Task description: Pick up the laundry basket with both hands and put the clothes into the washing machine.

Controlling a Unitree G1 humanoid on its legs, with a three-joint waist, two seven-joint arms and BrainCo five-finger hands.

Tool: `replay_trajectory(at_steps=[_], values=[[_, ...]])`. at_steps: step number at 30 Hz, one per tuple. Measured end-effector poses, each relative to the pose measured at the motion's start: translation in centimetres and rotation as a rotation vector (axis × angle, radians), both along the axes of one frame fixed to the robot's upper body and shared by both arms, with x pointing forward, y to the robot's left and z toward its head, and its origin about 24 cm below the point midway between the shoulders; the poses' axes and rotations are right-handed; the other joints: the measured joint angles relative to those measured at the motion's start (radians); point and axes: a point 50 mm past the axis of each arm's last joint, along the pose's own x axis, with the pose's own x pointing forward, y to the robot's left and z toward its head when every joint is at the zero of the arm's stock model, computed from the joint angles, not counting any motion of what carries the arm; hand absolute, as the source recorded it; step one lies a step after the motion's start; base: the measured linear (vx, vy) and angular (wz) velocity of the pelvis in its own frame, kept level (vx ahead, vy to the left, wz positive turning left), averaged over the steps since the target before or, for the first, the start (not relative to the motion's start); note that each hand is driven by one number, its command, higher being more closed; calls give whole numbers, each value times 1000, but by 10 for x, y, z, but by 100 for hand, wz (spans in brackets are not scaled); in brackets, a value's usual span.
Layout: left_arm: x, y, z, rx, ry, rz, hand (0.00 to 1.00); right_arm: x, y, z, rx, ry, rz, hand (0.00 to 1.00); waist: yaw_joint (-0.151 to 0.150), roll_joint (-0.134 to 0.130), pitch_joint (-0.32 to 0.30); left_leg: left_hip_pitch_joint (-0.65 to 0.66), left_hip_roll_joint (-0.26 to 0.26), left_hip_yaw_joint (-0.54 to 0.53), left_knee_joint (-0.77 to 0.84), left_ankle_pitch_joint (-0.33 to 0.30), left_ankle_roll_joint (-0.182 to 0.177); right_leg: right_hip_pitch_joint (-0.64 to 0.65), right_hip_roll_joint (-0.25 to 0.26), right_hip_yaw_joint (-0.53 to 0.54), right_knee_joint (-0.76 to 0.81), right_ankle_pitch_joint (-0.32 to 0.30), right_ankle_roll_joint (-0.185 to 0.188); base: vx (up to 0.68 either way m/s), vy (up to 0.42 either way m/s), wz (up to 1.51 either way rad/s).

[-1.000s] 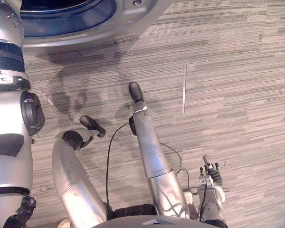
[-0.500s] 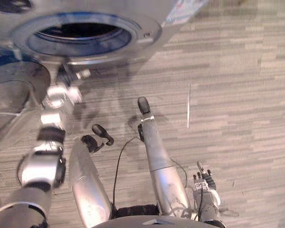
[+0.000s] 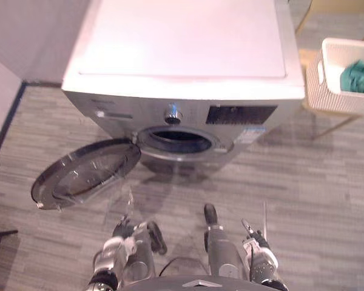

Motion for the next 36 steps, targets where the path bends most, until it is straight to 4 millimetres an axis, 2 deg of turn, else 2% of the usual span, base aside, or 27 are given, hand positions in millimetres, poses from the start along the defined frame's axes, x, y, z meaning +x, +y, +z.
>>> replay_trajectory(at_steps=[2, 5, 6, 8, 13, 15, 16, 17, 18, 19, 20, 21, 23, 25, 26, 27, 28, 29, 30, 31, 32, 34, 35, 36], values=[[-29, 14, -10, 20, 117, 73, 0, -20, -6, -10, 26, 73, -68, 0, 1, -15, -44, 63, -37, -10, -73, 21, -1, 81, -24, -17, -91, 34, 5, 135, 22, 20], [-43, 24, -13, 47, 173, 100, 0, -34, -5, -17, 55, 134, -98, 0, 2, -43, -81, 109, -74, -14, -142, 47, -2, 128, -43, -25, -144, 51, 6, 88, 19, 14], [-44, 25, -14, 52, 190, 100, 0, -38, -2, -20, 80, 151, -105, 0, 2, -61, -97, 132, -88, -13, -171, 59, -5, 144, -48, -26, -159, 57, 4, 42, 6, 3], [-42, 24, -14, 55, 190, 91, 0, -39, 3, -22, 84, 163, -89, 0, -1, -74, -113, 138, -93, -10, -185, 64, -5, 145, -50, -25, -163, 58, 2, 29, -1, -4], [-7, 16, -6, 108, 125, -66, 0, -44, 19, -28, 120, 193, -68, 0, -10, -108, -117, 168, -94, 42, -187, 53, -14, 148, -46, -15, -165, 82, -33, -42, 7, -30], [7, 13, -1, 131, 96, -125, 0, -43, 23, -28, 128, 192, -57, 0, -21, -120, -111, 174, -88, 85, -181, 41, -12, 131, -40, -15, -157, 85, -74, -90, 2, -60], [13, 12, 1, 146, 82, -158, 0, -44, 26, -29, 130, 199, -42, 0, -29, -125, -103, 193, -79, 116, -172, 31, -11, 133, -31, -16, -149, 77, -128, -80, 6, -68], [17, 11, 2, 164, 75, -190, 0, -44, 28, -30, 131, 203, -31, 0, -39, -125, -97, 218, -71, 136, -171, 26, -12, 139, -21, -22, -138, 57, -210, -68, 15, -67], [19, 11, 3, 171, 72, -203, 0, -44, 29, -30, 129, 204, -22, 0, -44, -127, -91, 236, -70, 147, -176, 26, -12, 137, -21, -45, -126, 32, -257, -54, 49, -67], [24, 11, 5, 181, 60, -218, 0, -44, 30, -30, 125, 211, -2, 0, -49, -129, -74, 273, -70, 166, -192, 26, -13, 136, -34, -129, -91, -20, -345, -48, 91, -78], [23, 14, 5, 197, 66, -231, 0, -46, 32, -31, 125, 220, 15, 0, -53, -138, -71, 300, -72, 190, -210, 27, -14, 136, -51, -181, -74, -63, -333, -47, 97, -82], [21, 17, 5, 208, 71, -242, 0, -47, 33, -31, 126, 226, 27, 0, -56, -133, -65, 310, -72, 211, -213, 28, -15, 135, -62, -202, -71, -76, -311, -16, 65, -89], [9, 26, 1, 247, 110, -284, 0, -50, 36, -34, 127, 262, 56, 0, -57, -139, -65, 347, -47, 305, -209, 21, -24, 135, -96, -311, -72, -112, -226, 19, 5, -103], [0, 32, -1, 269, 139, -314, 0, -53, 35, -35, 122, 283, 68, 0, -56, -132, -60, 362, -20, 356, -202, 14, -37, 133, -108, -361, -40, -83, -172, 45, -46, -79], [-3, 35, -1, 284, 149, -335, 0, -58, 35, -36, 129, 308, 70, 0, -60, -131, -62, 371, -12, 355, -192, 11, -53, 138, -103, -347, -25, -61, -113, 113, -89, -41], [-3, 37, -1, 292, 151, -344, 0, -61, 35, -37, 133, 323, 73, 0, -60, -137, -64, 370, -15, 350, -182, 9, -60, 148, -103, -335, -31, -39, -78, 153, -100, -15], [-5, 40, -1, 301, 158, -353, 0, -66, 36, -39, 138, 346, 81, 0, -58, -154, -74, 363, -33, 315, -169, 12, -66, 162, -108, -312, -54, 27, -38, 218, -194, -23], [-7, 38, -2, 292, 166, -349, 0, -67, 30, -39, 135, 361, 79, 0, -54, -128, -72, 356, -15, 249, -171, 19, -87, 167, -80, -305, -77, 63, -21, 217, -235, -37], [-12, 34, -5, 272, 180, -343, 0, -62, 26, -37, 129, 343, 69, 0, -53, -104, -67, 360, -5, 216, -185, 27, -100, 168, -56, -293, -94, 61, -23, 190, -235, -40], [-14, 31, -6, 265, 186, -341, 0, -60, 23, -36, 122, 338, 66, 0, -53, -91, -64, 364, 2, 210, -192, 27, -100, 168, -47, -292, -97, 62, -24, 117, -158, -37], [-19, 26, -9, 243, 209, -333, 0, -57, 18, -35, 109, 328, 67, 0, -56, -61, -59, 384, 26, 202, -213, 37, -119, 174, -11, -289, -96, 51, -44, 98, -184, -34], [-29, 27, -11, 236, 234, -319, 0, -57, 18, -35, 106, 326, 73, 0, -56, -58, -58, 389, 85, 179, -138, 45, -134, 182, 34, -273, -57, 10, -75, 99, -223, -36], [-28, 31, -10, 242, 226, -302, 0, -56, 20, -35, 107, 315, 88, 0, -57, -67, -54, 363, 150, 150, 8, 45, -134, 195, 62, -263, -20, -22, -92, 84, -202, -32], [-28, 33, -10, 245, 226, -292, 0, -55, 20, -35, 104, 312, 102, 0, -57, -66, -51, 340, 191, 135, 101, 51, -125, 202, 80, -257, 1, -39, -104, 79, -271, -72]])
